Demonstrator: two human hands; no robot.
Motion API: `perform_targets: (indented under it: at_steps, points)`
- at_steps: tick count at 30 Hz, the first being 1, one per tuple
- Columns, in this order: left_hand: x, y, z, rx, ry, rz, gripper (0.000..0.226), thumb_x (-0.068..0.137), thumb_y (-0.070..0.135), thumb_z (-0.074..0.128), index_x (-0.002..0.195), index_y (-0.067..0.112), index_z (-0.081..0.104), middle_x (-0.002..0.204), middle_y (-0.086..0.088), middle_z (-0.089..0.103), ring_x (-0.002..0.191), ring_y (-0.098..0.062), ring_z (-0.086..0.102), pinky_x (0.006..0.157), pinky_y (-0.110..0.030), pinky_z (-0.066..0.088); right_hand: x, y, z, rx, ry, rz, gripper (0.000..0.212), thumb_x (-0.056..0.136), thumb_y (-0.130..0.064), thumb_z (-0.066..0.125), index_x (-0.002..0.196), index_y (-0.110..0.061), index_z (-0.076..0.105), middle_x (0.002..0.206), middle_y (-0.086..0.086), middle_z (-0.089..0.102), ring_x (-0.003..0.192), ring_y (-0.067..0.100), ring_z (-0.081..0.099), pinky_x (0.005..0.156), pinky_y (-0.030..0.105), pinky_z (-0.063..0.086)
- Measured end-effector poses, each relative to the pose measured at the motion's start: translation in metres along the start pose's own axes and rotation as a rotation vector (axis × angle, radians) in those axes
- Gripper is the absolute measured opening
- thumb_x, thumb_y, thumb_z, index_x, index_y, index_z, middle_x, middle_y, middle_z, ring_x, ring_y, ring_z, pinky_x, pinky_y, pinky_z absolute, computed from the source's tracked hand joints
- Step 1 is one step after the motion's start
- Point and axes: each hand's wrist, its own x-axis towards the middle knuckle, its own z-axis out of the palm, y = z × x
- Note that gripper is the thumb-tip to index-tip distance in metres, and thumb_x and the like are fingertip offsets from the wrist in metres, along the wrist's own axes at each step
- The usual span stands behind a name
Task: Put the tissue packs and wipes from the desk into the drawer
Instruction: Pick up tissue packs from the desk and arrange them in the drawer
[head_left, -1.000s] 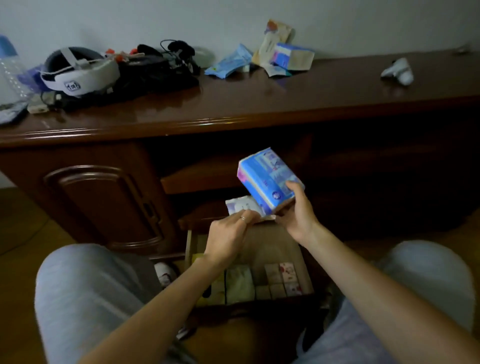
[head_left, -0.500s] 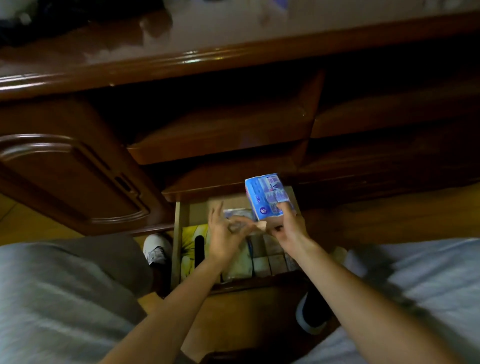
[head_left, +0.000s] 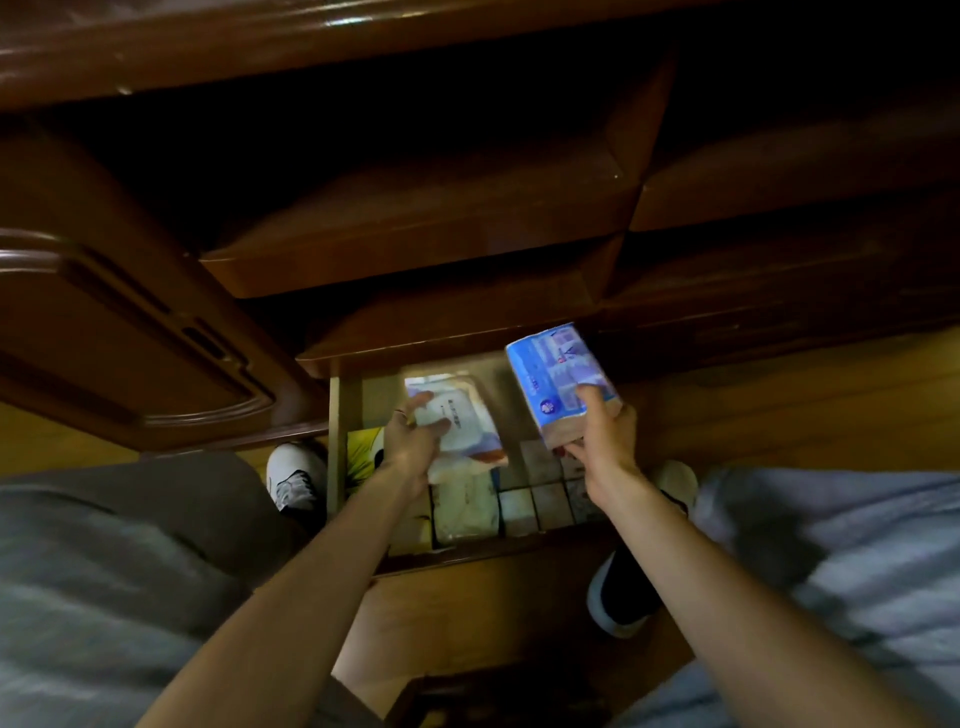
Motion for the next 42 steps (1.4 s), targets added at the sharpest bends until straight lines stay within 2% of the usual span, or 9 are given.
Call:
perform_targets:
  at_steps: [5, 8, 11, 16, 22, 28, 32, 40, 42]
  points:
    - [0.019, -0.006, 0.035, -0.125, -0.106, -0.184, 0.016, 0.099, 0.015, 0.054, 0.112, 0.012, 0.062, 0.110, -0.013, 0.070, 0.096, -0.029, 0.069, 0.090, -0.046, 0.057, 0.010, -0.014, -0.027, 0.244, 0.178, -0.028, 0.062, 0.086, -0.038, 0.074, 0.138, -0.016, 0.047, 0.113, 0.008, 0.073, 0.083, 0.015, 0.077, 0.068, 0.036, 0.061]
    - [0.031, -0.019, 0.069, -0.180, -0.232, -0.194, 0.032, 0.102, 0.027, 0.050, 0.129, 0.012, 0.057, 0.123, -0.012, 0.068, 0.110, -0.025, 0.067, 0.097, -0.039, 0.052, 0.019, -0.020, -0.045, 0.283, 0.244, -0.007, 0.065, 0.086, -0.040, 0.073, 0.139, -0.019, 0.043, 0.114, 0.006, 0.071, 0.088, 0.016, 0.076, 0.068, 0.034, 0.060]
    - [0.044, -0.034, 0.104, 0.028, -0.308, -0.216, 0.046, 0.102, 0.035, 0.046, 0.146, 0.017, 0.046, 0.124, -0.005, 0.063, 0.099, -0.015, 0.063, 0.081, -0.028, 0.046, 0.027, -0.021, -0.057, 0.283, 0.276, 0.024, 0.068, 0.087, -0.039, 0.073, 0.142, -0.017, 0.040, 0.116, 0.008, 0.069, 0.094, 0.019, 0.073, 0.069, 0.034, 0.059]
    - [0.060, -0.055, 0.126, 0.414, -0.302, -0.282, 0.027, 0.094, 0.022, 0.062, 0.112, 0.004, 0.070, 0.080, -0.007, 0.068, 0.060, -0.015, 0.055, 0.050, -0.024, 0.043, 0.041, -0.019, -0.063, 0.245, 0.273, 0.039, 0.070, 0.086, -0.036, 0.074, 0.143, -0.013, 0.041, 0.115, 0.010, 0.069, 0.095, 0.022, 0.073, 0.081, 0.042, 0.061]
    - [0.087, -0.046, 0.104, 0.874, -0.118, 0.119, 0.036, 0.099, 0.037, 0.054, 0.123, 0.012, 0.067, 0.128, -0.012, 0.066, 0.114, -0.030, 0.061, 0.098, -0.034, 0.047, 0.048, -0.020, -0.046, 0.157, 0.235, 0.043, 0.061, 0.087, -0.032, 0.073, 0.135, -0.013, 0.040, 0.117, 0.013, 0.067, 0.097, 0.025, 0.072, 0.085, 0.044, 0.060]
    - [0.097, -0.049, 0.104, 0.678, -0.186, -0.035, 0.039, 0.092, 0.004, 0.063, 0.130, -0.001, 0.060, 0.133, -0.020, 0.061, 0.116, -0.035, 0.061, 0.098, -0.036, 0.052, 0.048, -0.008, -0.039, -0.002, 0.188, -0.001, 0.062, 0.087, -0.035, 0.075, 0.134, -0.014, 0.041, 0.113, 0.009, 0.066, 0.086, 0.015, 0.072, 0.051, 0.019, 0.054]
    - [0.086, -0.045, 0.094, 0.620, -0.167, -0.018, 0.020, 0.094, 0.001, 0.057, 0.111, 0.001, 0.068, 0.125, -0.024, 0.064, 0.117, -0.039, 0.060, 0.100, -0.041, 0.051, 0.047, -0.003, -0.036, -0.049, 0.203, 0.035, 0.056, 0.085, -0.037, 0.075, 0.125, -0.018, 0.040, 0.110, 0.009, 0.066, 0.086, 0.016, 0.070, 0.055, 0.023, 0.052]
    - [0.066, -0.006, -0.005, 0.853, -0.024, 0.471, 0.031, 0.093, 0.013, 0.055, 0.122, 0.009, 0.065, 0.121, -0.011, 0.065, 0.114, -0.028, 0.060, 0.090, -0.029, 0.047, 0.033, 0.019, 0.018, -0.276, 0.081, 0.016, 0.070, 0.079, -0.047, 0.078, 0.131, -0.014, 0.044, 0.118, 0.015, 0.065, 0.095, 0.027, 0.070, 0.076, 0.047, 0.062]
    - [0.063, -0.005, -0.036, 1.010, 0.109, 0.604, 0.035, 0.089, 0.013, 0.056, 0.123, 0.008, 0.064, 0.120, -0.014, 0.062, 0.118, -0.034, 0.054, 0.095, -0.038, 0.045, 0.031, 0.025, 0.044, -0.257, 0.038, 0.093, 0.075, 0.079, -0.048, 0.079, 0.132, -0.011, 0.041, 0.114, 0.012, 0.062, 0.093, 0.026, 0.069, 0.060, 0.043, 0.063]
